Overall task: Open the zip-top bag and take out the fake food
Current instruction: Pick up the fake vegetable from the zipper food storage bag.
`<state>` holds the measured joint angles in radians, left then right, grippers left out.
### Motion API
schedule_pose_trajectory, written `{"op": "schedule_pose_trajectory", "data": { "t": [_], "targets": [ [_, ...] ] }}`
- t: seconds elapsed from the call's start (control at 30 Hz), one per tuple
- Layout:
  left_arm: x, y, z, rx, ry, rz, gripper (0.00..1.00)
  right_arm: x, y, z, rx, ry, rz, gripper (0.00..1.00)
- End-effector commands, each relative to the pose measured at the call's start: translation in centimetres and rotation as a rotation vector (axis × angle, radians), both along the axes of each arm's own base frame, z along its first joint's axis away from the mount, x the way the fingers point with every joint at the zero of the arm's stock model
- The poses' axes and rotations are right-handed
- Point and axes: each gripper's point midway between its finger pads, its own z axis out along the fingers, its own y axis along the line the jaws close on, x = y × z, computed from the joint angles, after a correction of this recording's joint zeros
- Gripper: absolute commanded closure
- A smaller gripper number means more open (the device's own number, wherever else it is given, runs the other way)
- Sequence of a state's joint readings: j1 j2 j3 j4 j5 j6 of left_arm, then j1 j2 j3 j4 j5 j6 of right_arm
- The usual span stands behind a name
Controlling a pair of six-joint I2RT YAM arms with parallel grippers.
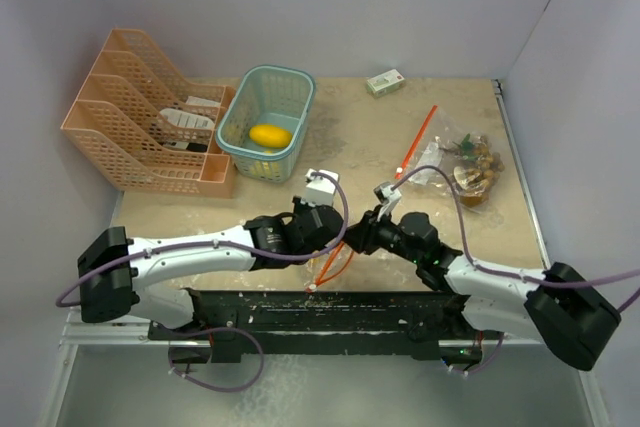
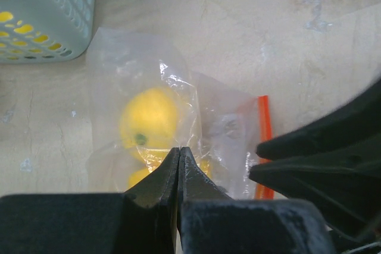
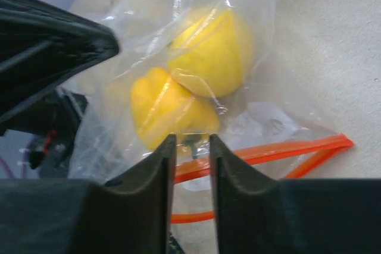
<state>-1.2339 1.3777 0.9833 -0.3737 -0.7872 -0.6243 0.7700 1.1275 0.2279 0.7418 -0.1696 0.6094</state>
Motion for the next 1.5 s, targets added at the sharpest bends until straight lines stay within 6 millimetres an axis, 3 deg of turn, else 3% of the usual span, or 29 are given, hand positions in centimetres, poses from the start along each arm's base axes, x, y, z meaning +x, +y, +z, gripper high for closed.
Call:
{"op": "schedule_pose_trajectory", "data": {
  "t": [0.0,0.1,0.27,0.4,0.53,0.63,0.8,0.97,1.07,1.33,1.47],
  "targets": [
    [0.6,1.8,-1.1,-0.076,0.078,0.048,1.0,-0.3,-0.5,2.6,0.058,-0.063,-0.011,0.8],
    [0.9,2.3,-1.8,-0.107,0.094,0.052,1.0,-1.0,-0.9,2.7,0.073,-0.068,0.001,0.87],
    [1.4,2.2,-2.8,-0.091,0.112,0.063,1.0,-1.6,-0.4,1.4,0.017,-0.063,0.036,0.78],
    [1.5,1.9,-3.8,-0.061,0.135,0.071,1.0,-2.2,2.1,0.2,-0.045,-0.059,0.092,0.7],
    [1.4,2.2,-4.3,-0.042,0.146,0.082,1.0,-3.1,4.6,-1.6,-0.083,-0.034,0.143,0.69],
    [1.4,2.9,-4.4,-0.032,0.147,0.095,1.0,-3.4,5.5,-1.9,-0.075,-0.027,0.164,0.67],
    [1.5,3.5,-5.0,-0.033,0.152,0.102,1.0,-3.5,5.4,-0.2,-0.068,-0.053,0.16,0.64],
    [1.9,3.3,-5.5,-0.03,0.161,0.099,1.0,-4.6,5.1,3.5,-0.002,-0.096,0.169,0.6],
    [2.1,2.8,-5.4,-0.04,0.162,0.088,1.0,-5.0,4.6,4.0,0.005,-0.097,0.154,0.59],
    [2.2,2.5,-4.2,-0.065,0.142,0.066,1.0,-6.3,4.1,0.2,-0.018,-0.025,0.145,0.77],
    [2.1,2.8,-3.9,-0.07,0.139,0.068,1.0,-6.0,4.0,-0.6,-0.04,-0.017,0.121,0.86]
  ]
}}
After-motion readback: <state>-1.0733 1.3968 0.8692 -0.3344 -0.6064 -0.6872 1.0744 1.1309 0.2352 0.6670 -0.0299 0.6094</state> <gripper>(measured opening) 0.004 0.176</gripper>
